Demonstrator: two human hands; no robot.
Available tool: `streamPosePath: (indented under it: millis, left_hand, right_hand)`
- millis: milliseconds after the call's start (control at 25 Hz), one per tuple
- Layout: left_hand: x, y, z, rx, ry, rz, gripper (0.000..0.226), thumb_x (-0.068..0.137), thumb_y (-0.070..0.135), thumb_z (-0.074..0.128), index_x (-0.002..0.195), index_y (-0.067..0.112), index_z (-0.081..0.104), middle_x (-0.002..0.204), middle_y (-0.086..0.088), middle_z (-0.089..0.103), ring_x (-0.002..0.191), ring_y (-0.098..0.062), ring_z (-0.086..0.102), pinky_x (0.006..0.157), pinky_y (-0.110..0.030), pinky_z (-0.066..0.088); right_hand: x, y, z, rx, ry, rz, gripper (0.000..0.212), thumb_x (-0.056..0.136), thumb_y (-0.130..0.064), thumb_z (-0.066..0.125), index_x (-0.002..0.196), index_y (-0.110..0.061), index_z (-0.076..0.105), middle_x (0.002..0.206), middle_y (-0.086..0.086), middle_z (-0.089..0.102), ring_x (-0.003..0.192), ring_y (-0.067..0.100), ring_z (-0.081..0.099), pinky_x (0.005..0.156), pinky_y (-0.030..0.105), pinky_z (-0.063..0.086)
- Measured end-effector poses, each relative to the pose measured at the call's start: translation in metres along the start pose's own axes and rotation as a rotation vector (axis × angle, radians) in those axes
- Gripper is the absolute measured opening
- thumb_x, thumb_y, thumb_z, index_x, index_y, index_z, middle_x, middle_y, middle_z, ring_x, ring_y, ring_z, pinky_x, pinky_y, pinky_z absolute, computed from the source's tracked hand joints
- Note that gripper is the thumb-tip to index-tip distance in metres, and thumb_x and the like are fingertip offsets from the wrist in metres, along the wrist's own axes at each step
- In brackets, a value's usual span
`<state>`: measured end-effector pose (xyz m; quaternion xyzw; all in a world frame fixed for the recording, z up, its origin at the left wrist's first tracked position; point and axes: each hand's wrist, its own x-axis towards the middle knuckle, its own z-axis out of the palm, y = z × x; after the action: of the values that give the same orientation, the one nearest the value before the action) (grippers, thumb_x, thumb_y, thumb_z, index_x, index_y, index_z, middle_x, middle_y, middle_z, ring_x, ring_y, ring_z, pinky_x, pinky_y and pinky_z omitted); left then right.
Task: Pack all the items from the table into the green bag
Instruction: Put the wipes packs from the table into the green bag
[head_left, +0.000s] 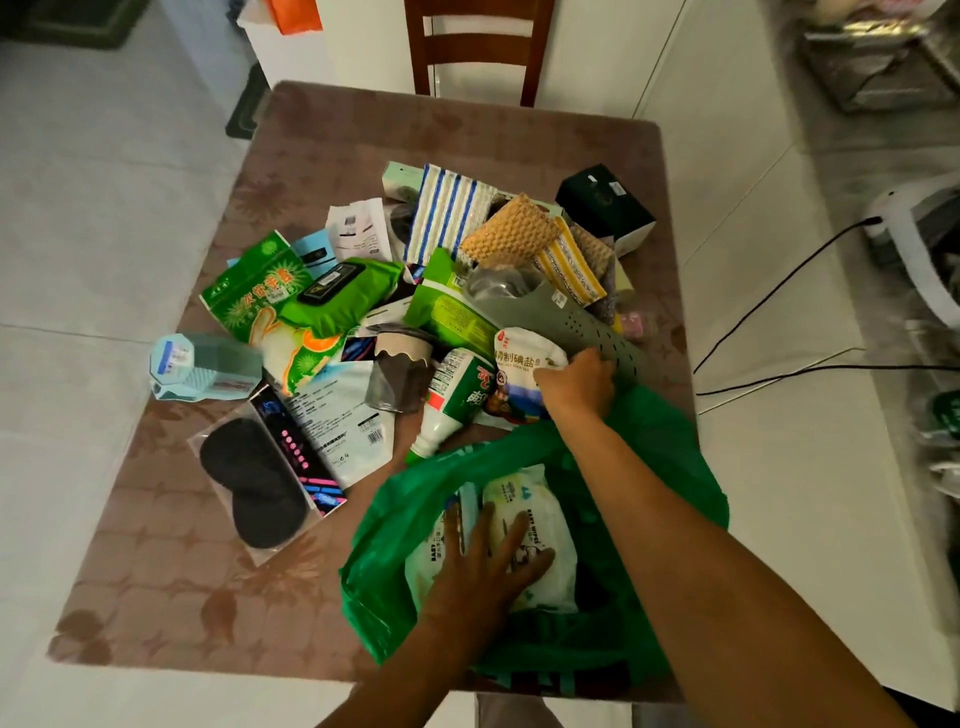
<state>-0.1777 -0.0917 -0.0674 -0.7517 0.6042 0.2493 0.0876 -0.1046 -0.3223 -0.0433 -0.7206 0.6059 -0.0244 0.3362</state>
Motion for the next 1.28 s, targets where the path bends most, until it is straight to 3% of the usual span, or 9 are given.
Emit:
streamPosePath:
  millis: [120, 280, 440, 600, 720, 880, 960, 1160, 1280]
  left_hand:
    - [0.003, 0.006, 0.002, 0.013, -0.086, -0.034, 0.078, 0.075, 0.064, 0.061, 0.142, 0.048, 0.022, 0.154, -0.016, 0.011, 0.133, -0.057, 0.021, 0.092, -0.080, 0.000]
    - [0.010, 0.011, 0.005, -0.013, 0.065, -0.012, 0.071, 0.092, 0.050, 0.046, 0.142, 0.052, -0.005, 0.146, -0.013, -0.037, 0.122, -0.049, -0.042, 0.085, -0.075, -0.031]
    - [0.009, 0.006, 0.002, -0.084, -0.031, -0.107, 0.080, 0.069, 0.067, 0.064, 0.138, 0.050, 0.028, 0.158, -0.014, 0.002, 0.137, -0.055, -0.010, 0.099, -0.077, -0.004]
    - [0.012, 0.005, 0.005, 0.013, 0.085, -0.089, 0.082, 0.082, 0.062, 0.053, 0.141, 0.052, -0.002, 0.148, -0.014, -0.039, 0.129, -0.052, -0.037, 0.092, -0.080, -0.020]
    - [0.012, 0.000, -0.002, -0.029, -0.022, -0.101, 0.089, 0.060, 0.074, 0.062, 0.138, 0.050, 0.027, 0.159, -0.017, 0.004, 0.138, -0.054, 0.001, 0.097, -0.082, 0.004]
    - [0.004, -0.020, -0.001, -0.067, 0.073, -0.004, 0.075, 0.061, 0.057, 0.073, 0.130, 0.048, 0.045, 0.156, -0.009, 0.021, 0.139, -0.047, 0.016, 0.096, -0.078, 0.023]
    - [-0.001, -0.019, -0.006, -0.103, 0.024, -0.013, 0.076, 0.060, 0.046, 0.079, 0.129, 0.047, 0.048, 0.157, -0.010, 0.019, 0.140, -0.045, 0.014, 0.097, -0.073, 0.015]
    - [0.006, -0.017, -0.014, -0.269, 0.063, -0.064, 0.059, 0.086, 0.020, 0.057, 0.136, 0.047, 0.039, 0.152, 0.004, -0.023, 0.136, -0.032, -0.029, 0.103, -0.060, -0.021]
    - [0.005, -0.015, -0.015, -0.298, 0.068, -0.064, 0.056, 0.088, 0.019, 0.053, 0.135, 0.046, 0.041, 0.151, 0.006, -0.024, 0.139, -0.031, -0.027, 0.102, -0.061, -0.020]
  right_hand:
    - [-0.004, 0.023, 0.004, -0.033, 0.041, -0.270, 0.019, 0.083, -0.021, 0.069, 0.093, -0.012, 0.057, 0.115, 0.013, 0.056, 0.107, 0.033, 0.054, 0.080, 0.041, 0.052]
    - [0.000, 0.024, 0.007, 0.285, -0.061, -0.202, 0.026, 0.084, -0.011, 0.068, 0.104, -0.010, 0.052, 0.118, 0.013, 0.060, 0.107, 0.029, 0.060, 0.070, 0.029, 0.055]
    - [-0.001, 0.010, -0.005, 0.252, -0.194, -0.314, 0.014, 0.089, -0.017, 0.064, 0.095, -0.004, 0.064, 0.099, 0.014, 0.069, 0.094, 0.030, 0.066, 0.067, 0.034, 0.056]
    - [-0.048, 0.022, -0.085, 0.733, -0.198, -0.397, 0.008, 0.093, -0.022, 0.058, 0.101, -0.023, 0.061, 0.100, 0.000, 0.067, 0.093, 0.016, 0.065, 0.071, 0.028, 0.055]
    - [-0.062, 0.039, -0.158, 1.166, -0.306, -0.324, 0.016, 0.083, -0.034, 0.058, 0.096, -0.037, 0.067, 0.102, -0.007, 0.074, 0.102, 0.016, 0.068, 0.080, 0.032, 0.059]
    - [-0.069, 0.080, -0.133, 0.633, -0.542, -0.256, 0.010, 0.088, -0.024, 0.058, 0.097, -0.023, 0.062, 0.091, -0.005, 0.074, 0.088, 0.014, 0.071, 0.066, 0.025, 0.057]
    - [-0.068, 0.108, -0.099, 0.424, -0.669, -0.194, 0.007, 0.095, -0.020, 0.055, 0.096, -0.015, 0.059, 0.086, 0.001, 0.071, 0.082, 0.018, 0.069, 0.062, 0.021, 0.053]
    - [-0.021, 0.131, -0.076, -0.275, -0.485, -0.365, 0.019, 0.098, -0.025, 0.049, 0.093, -0.009, 0.056, 0.083, 0.005, 0.059, 0.069, 0.017, 0.055, 0.054, 0.025, 0.039]
    - [-0.022, 0.135, -0.071, -0.228, -0.674, -0.284, 0.018, 0.098, -0.030, 0.048, 0.090, -0.017, 0.057, 0.092, 0.008, 0.063, 0.076, 0.020, 0.060, 0.064, 0.033, 0.049]
